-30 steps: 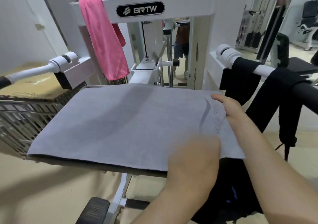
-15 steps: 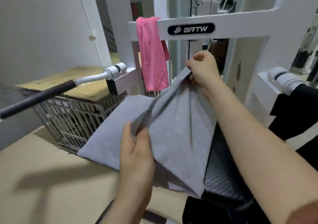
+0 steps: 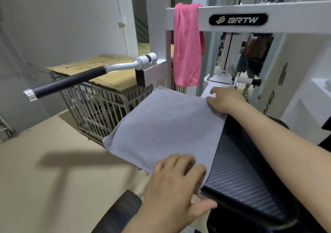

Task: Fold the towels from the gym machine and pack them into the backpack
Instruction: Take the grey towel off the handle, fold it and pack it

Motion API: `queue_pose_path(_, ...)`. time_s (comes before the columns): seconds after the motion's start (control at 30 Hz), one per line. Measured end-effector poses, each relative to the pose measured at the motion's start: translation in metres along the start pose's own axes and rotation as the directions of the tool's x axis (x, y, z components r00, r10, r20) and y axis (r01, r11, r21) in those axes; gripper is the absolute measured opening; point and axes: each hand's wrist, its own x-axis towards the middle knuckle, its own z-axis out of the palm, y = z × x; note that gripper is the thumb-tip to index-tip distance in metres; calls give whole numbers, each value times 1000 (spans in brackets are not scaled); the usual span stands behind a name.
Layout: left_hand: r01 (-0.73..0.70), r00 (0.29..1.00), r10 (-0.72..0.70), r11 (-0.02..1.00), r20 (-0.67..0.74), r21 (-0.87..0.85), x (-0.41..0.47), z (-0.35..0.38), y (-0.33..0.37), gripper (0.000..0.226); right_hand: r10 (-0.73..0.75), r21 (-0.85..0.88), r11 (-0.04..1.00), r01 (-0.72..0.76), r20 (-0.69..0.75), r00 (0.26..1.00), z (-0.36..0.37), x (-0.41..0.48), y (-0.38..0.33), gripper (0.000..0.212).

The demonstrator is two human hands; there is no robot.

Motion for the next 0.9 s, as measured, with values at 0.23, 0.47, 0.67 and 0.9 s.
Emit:
queue_pose_path(0.23, -113, 967, 118, 993, -225, 33, -6, 14, -3, 27, 19, 299, 954, 34, -171, 985, 7, -11, 17, 17)
queue_pose_path(0.47, -256, 960, 227, 948, -163, -189, -5, -7, 43, 25, 29, -29, 999, -25, 158, 987, -53, -46, 94, 15)
queue_pose_path(0.67, -95, 974, 174, 893, 145, -439, -1, -7, 55, 27, 74, -325, 945, -19, 157, 985, -61, -63, 107, 12)
queue_pose_path(0.9, 460, 876, -423, 878, -231, 137, 10, -22, -36, 36, -490, 41, 870, 491, -29, 871, -15, -42, 19, 41)
